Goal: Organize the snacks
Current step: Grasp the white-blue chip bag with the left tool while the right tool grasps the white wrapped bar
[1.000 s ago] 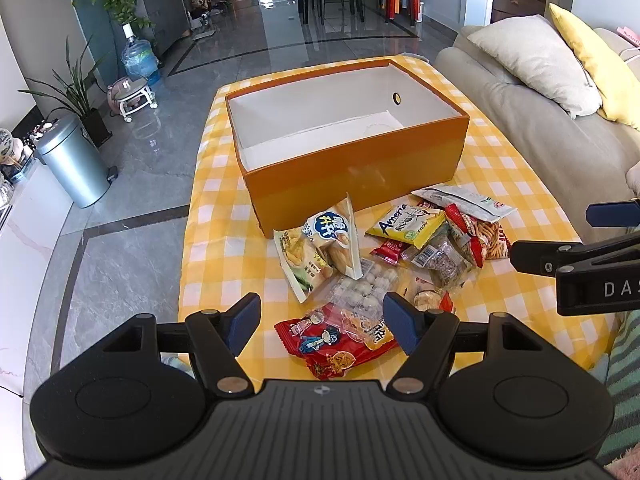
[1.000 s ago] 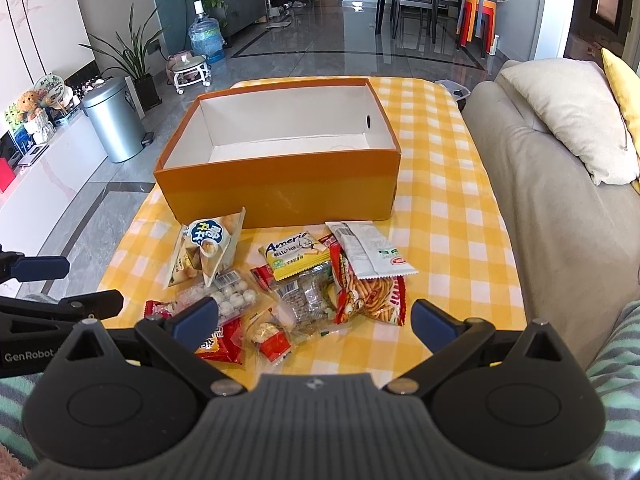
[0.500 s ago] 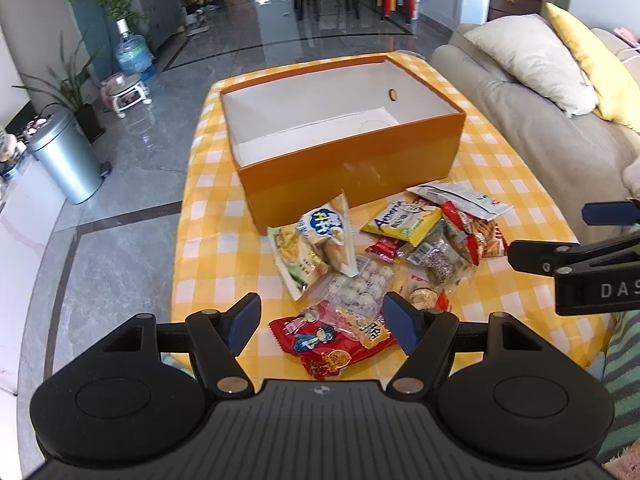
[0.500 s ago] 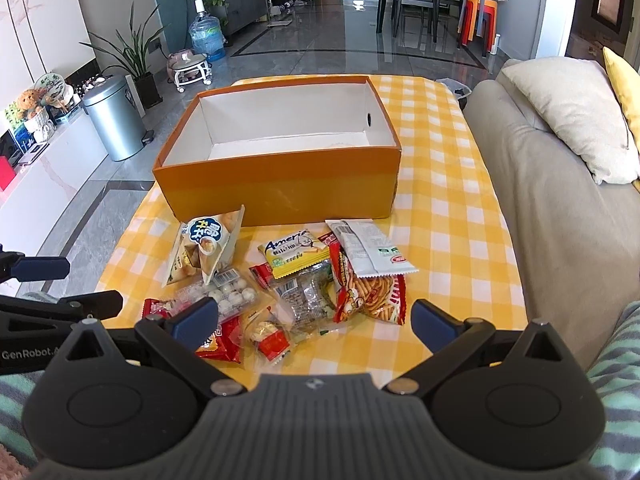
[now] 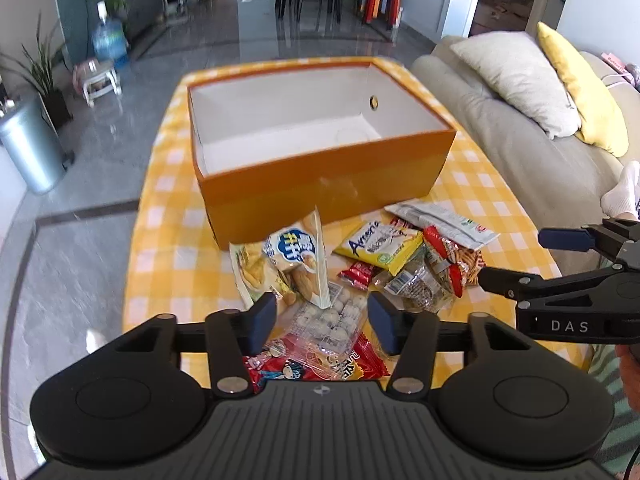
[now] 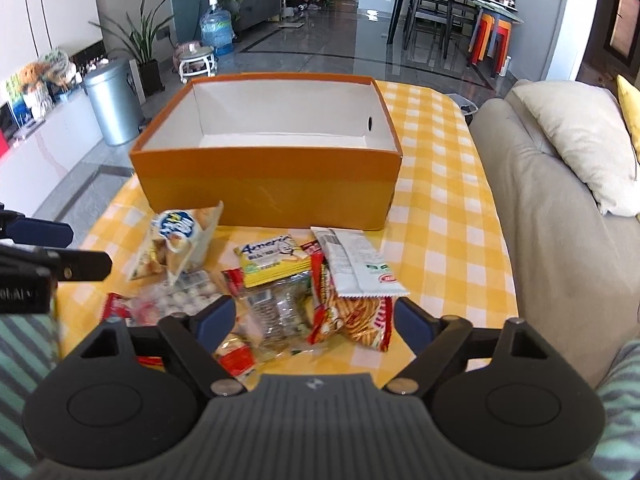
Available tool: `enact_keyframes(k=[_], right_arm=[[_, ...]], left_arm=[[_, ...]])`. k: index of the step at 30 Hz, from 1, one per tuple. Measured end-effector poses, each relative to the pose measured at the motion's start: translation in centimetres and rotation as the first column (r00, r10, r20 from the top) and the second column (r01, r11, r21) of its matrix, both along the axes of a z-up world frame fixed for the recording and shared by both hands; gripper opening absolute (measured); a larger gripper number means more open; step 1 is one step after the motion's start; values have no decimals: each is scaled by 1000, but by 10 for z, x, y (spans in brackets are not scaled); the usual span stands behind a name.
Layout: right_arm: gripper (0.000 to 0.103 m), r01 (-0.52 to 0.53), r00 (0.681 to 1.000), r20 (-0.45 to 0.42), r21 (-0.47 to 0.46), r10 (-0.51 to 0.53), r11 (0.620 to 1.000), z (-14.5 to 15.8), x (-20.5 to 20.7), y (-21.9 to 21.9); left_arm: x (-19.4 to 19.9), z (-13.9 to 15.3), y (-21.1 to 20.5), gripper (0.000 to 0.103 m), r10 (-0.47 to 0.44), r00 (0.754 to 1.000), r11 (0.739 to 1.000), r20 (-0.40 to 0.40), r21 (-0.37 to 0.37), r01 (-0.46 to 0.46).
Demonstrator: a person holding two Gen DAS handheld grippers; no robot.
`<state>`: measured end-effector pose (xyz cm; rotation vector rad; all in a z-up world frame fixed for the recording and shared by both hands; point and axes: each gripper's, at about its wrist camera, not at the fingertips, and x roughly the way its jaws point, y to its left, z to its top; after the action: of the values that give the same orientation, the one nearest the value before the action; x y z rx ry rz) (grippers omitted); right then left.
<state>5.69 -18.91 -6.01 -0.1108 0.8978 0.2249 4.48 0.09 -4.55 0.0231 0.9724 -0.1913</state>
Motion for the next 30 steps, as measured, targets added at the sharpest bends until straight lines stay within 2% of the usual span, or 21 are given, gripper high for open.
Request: enact_keyframes(k=[3, 5, 7, 12, 20, 30], right_arm=[[79, -21, 1000, -16, -14, 20, 1000, -9, 15, 0], [78, -34, 999, -20, -16, 34, 999, -13, 26, 0], [78, -37, 999, -29, -22, 36, 999, -17, 40, -1], [78, -10, 997, -80, 6, 10, 1000, -29, 79, -11], [81, 38, 980, -195, 67, -25, 997, -56, 117, -24], [78, 57, 968, -251, 100, -31, 993, -79, 128, -24]], left_arm=[[11, -8, 2, 60, 14, 1000, 1000, -15, -6, -14], [20, -11, 4, 64, 29, 999, 1000, -19, -7, -29], [29, -13, 6, 72, 42, 999, 999, -14, -9, -42], [50, -20, 9, 79, 83, 997, 997, -1, -8, -83], [71, -48, 13, 79, 132, 987, 989, -88, -55, -137], [86, -67, 9, 79, 151, 979, 987, -135, -38, -157]])
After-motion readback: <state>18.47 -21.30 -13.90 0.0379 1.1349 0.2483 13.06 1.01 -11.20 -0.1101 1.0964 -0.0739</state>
